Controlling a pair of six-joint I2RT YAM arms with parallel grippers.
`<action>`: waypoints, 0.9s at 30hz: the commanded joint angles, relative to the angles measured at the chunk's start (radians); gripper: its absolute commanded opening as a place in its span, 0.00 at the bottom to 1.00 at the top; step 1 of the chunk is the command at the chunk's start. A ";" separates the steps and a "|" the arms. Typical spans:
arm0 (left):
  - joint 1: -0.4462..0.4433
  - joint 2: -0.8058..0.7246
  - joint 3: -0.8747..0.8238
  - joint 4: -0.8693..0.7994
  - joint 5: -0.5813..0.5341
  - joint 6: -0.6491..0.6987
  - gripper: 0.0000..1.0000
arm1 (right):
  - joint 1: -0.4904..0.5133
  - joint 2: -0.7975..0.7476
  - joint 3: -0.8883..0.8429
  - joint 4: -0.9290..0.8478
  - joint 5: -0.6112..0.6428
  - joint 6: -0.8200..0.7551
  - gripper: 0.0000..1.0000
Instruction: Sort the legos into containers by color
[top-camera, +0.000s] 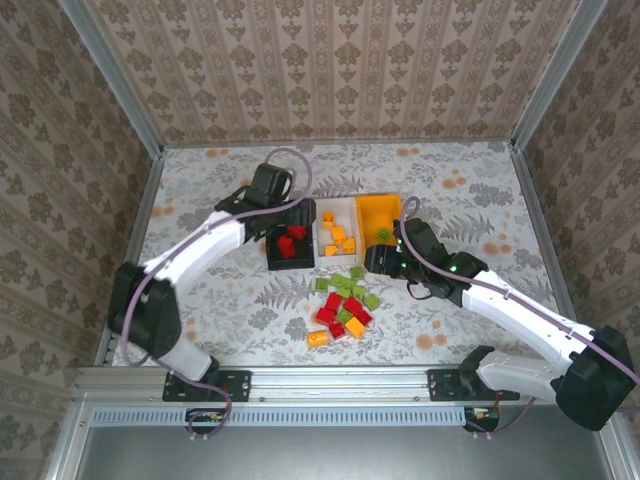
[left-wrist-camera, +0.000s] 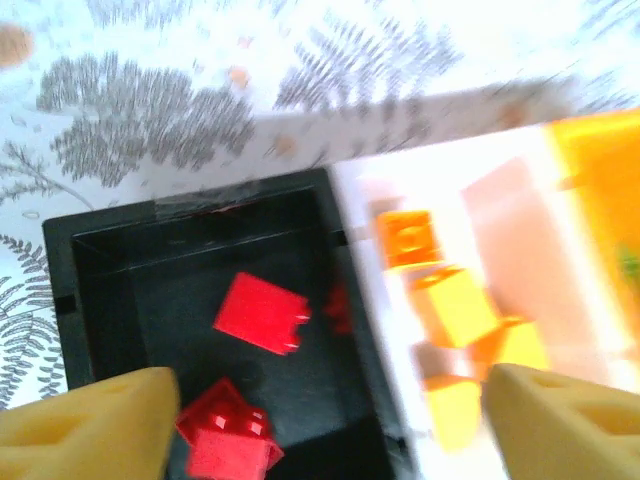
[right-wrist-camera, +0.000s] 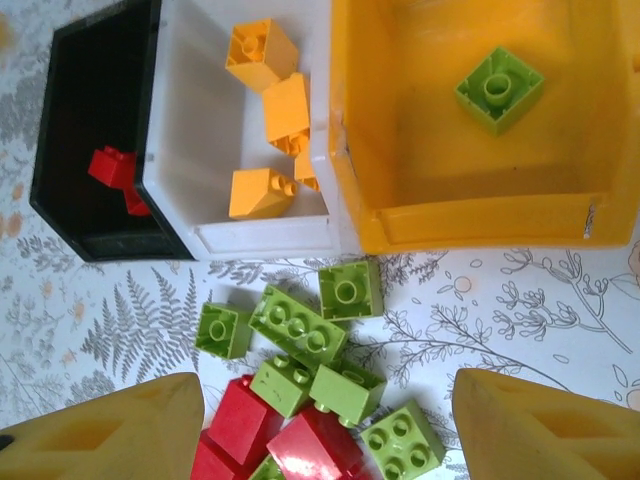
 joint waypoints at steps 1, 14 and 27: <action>-0.053 -0.156 -0.087 0.005 0.023 -0.031 0.94 | 0.062 0.027 -0.051 -0.062 -0.023 -0.028 0.68; -0.170 -0.609 -0.491 0.009 -0.030 -0.226 1.00 | 0.323 0.033 -0.176 -0.069 -0.037 -0.012 0.63; -0.168 -0.667 -0.564 -0.018 -0.058 -0.269 1.00 | 0.486 0.205 -0.053 -0.097 0.134 -0.037 0.55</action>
